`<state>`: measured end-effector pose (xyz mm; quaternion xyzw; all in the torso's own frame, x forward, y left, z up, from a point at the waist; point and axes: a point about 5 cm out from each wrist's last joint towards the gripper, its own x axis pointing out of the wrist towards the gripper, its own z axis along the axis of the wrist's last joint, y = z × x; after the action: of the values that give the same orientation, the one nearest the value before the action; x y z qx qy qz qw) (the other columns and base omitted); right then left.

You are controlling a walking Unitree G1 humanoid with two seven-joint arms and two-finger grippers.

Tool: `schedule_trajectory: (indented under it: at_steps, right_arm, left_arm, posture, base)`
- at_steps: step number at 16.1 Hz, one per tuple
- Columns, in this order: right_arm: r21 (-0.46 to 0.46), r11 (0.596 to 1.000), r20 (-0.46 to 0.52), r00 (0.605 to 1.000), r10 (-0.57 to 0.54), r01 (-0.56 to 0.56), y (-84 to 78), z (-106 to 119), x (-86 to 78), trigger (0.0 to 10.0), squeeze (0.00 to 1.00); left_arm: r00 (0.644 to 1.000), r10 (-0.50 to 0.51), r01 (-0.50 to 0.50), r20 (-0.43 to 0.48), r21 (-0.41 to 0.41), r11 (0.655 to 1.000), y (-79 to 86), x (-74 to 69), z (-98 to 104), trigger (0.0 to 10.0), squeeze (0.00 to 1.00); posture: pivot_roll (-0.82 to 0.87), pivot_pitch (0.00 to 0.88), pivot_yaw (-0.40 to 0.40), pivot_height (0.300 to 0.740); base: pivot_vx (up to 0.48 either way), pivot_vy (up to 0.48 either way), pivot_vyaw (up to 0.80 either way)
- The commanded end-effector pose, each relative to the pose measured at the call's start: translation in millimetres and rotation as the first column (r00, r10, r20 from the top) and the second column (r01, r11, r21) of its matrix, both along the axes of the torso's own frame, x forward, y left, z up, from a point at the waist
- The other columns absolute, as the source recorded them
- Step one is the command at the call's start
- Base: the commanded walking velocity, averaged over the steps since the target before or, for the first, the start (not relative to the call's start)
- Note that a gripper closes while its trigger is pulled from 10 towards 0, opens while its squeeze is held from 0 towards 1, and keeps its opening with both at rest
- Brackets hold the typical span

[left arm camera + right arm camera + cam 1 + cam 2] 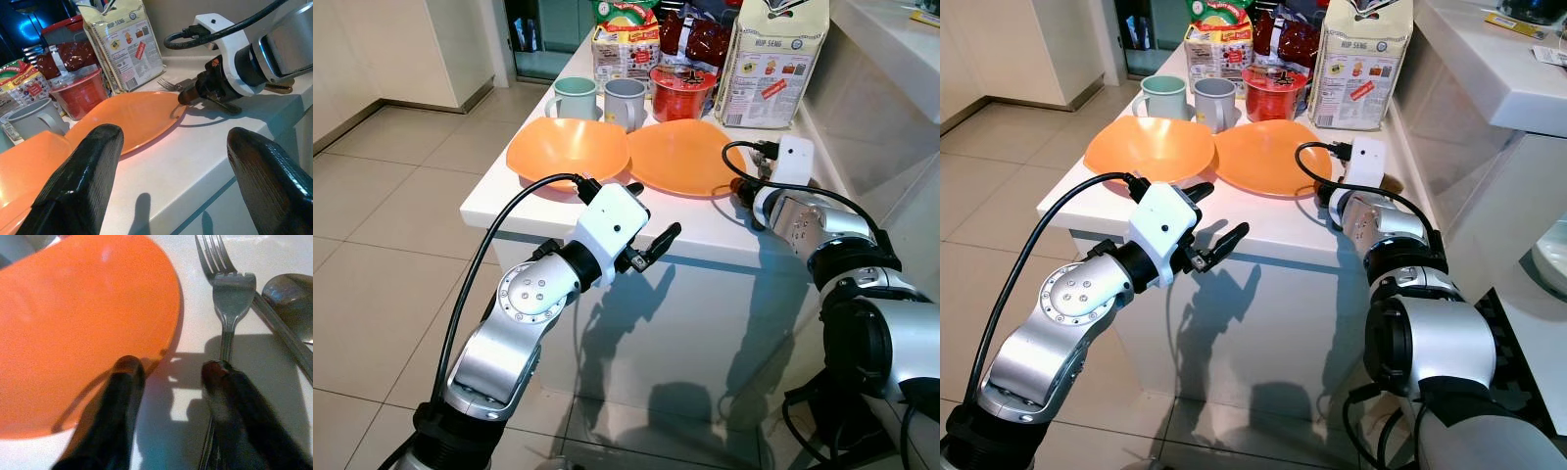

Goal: Setting the table

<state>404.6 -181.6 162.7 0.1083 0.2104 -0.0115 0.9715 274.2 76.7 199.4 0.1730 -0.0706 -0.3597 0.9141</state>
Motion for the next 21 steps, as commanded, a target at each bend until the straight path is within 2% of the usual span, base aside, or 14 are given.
schedule_trajectory:
  at_steps: [1, 2, 3, 7, 8, 11, 14, 21]
  right_arm:
    - [0.021, 0.999, -0.019, 0.999, -0.040, 0.040, -9.0, -5, -2.8, 4.6, 0.00]
    - [0.035, 0.999, 0.000, 0.999, -0.039, 0.039, -8.3, -1, -1.3, 8.0, 0.00]
    - [0.045, 0.998, 0.020, 0.999, -0.037, 0.036, -7.7, 3, 0.2, 10.0, 0.00]
    - [0.070, 0.995, 0.108, 0.992, -0.072, 0.065, -11.4, 19, 5.1, 10.0, 0.00]
    - [0.078, 0.993, 0.123, 0.988, -0.098, 0.088, -14.4, 21, 5.6, 10.0, 1.00]
    - [0.038, 0.990, 0.137, 0.981, -0.136, 0.132, -19.4, 29, 7.4, 10.0, 1.00]
    - [-0.053, 0.984, 0.125, 0.978, -0.165, 0.173, -21.6, 36, 9.5, 10.0, 1.00]
    - [-0.108, 0.980, 0.053, 0.985, -0.163, 0.167, -17.3, 31, 8.7, 10.0, 1.00]
  left_arm:
    - [0.999, -0.023, 0.023, 0.039, 0.008, 1.000, -4.5, -0.8, 9, 10.0, 0.00]
    - [0.999, -0.023, 0.023, 0.039, 0.008, 1.000, -4.4, -0.6, 9, 10.0, 0.00]
    - [0.999, -0.023, 0.023, 0.040, 0.008, 1.000, -4.5, -0.4, 9, 10.0, 0.00]
    - [0.999, -0.028, 0.028, 0.044, 0.005, 1.000, -6.9, 0.3, 10, 10.0, 0.00]
    - [0.999, -0.030, 0.030, 0.045, 0.003, 1.000, -8.3, 0.8, 11, 10.0, 0.00]
    - [0.998, -0.038, 0.039, 0.051, -0.003, 0.999, -10.9, 2.4, 14, 10.0, 0.00]
    - [0.997, -0.050, 0.051, 0.061, -0.015, 0.999, -11.7, 4.8, 21, 10.0, 0.00]
    - [0.996, -0.071, 0.077, 0.057, -0.094, 0.993, -14.5, -3.6, 32, 10.0, 0.00]
  posture:
    - [0.03, 0.000, -0.022, 0.740]
    - [0.03, 0.000, -0.022, 0.740]
    - [0.03, 0.000, -0.022, 0.740]
    - [0.03, 0.000, -0.025, 0.740]
    - [0.03, 0.000, -0.027, 0.740]
    - [0.02, 0.000, -0.023, 0.740]
    - [0.03, 0.000, -0.009, 0.740]
    - [0.06, 0.000, -0.035, 0.740]
  base:
    - [0.000, 0.000, 0.00]
    - [0.000, 0.000, 0.00]
    - [0.000, 0.000, 0.00]
    - [0.000, 0.000, 0.00]
    - [0.000, 0.000, 0.00]
    - [0.000, 0.000, 0.00]
    - [0.000, 0.000, 0.00]
    - [0.000, 0.000, 0.00]
